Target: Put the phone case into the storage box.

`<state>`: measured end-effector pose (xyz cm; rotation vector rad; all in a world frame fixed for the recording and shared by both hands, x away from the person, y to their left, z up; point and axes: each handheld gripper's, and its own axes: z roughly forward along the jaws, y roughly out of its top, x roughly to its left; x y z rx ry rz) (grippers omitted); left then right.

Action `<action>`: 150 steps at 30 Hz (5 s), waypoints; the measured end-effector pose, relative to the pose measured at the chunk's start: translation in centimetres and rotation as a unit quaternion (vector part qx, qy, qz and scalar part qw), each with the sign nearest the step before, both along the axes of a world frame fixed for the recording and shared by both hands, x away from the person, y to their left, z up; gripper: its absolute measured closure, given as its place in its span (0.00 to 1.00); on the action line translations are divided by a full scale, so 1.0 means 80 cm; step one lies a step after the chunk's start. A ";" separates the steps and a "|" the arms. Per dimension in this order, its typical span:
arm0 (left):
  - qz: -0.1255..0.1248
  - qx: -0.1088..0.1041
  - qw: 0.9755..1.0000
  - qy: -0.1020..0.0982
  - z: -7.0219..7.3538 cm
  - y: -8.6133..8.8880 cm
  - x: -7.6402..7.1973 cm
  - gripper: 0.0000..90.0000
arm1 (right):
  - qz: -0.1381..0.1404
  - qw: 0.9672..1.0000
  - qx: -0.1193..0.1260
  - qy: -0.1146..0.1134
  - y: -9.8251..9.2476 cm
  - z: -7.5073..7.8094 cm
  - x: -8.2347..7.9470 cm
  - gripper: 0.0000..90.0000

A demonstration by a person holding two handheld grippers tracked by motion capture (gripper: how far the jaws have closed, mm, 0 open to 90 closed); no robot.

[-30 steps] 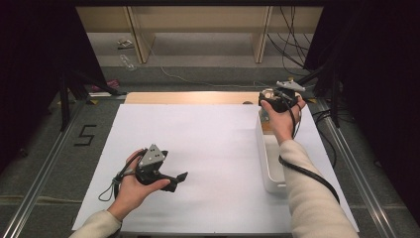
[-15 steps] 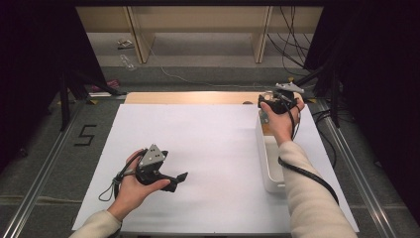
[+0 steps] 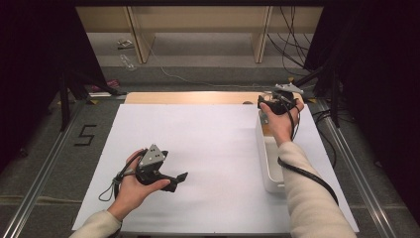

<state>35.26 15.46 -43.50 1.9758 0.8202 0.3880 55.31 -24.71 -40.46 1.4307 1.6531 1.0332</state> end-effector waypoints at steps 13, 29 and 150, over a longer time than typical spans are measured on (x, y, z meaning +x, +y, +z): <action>-0.001 0.000 1.000 0.000 -0.001 -0.001 0.000 0.00 | 0.012 1.000 -0.005 -0.005 -0.003 -0.002 0.001 0.08; -0.001 -0.001 1.000 0.001 0.000 -0.001 0.000 0.00 | -0.011 1.000 0.022 -0.018 -0.006 0.006 -0.003 0.00; 0.006 -0.001 1.000 -0.002 0.002 0.003 0.001 0.00 | 0.120 0.992 0.038 -0.033 -0.014 0.033 -0.175 0.00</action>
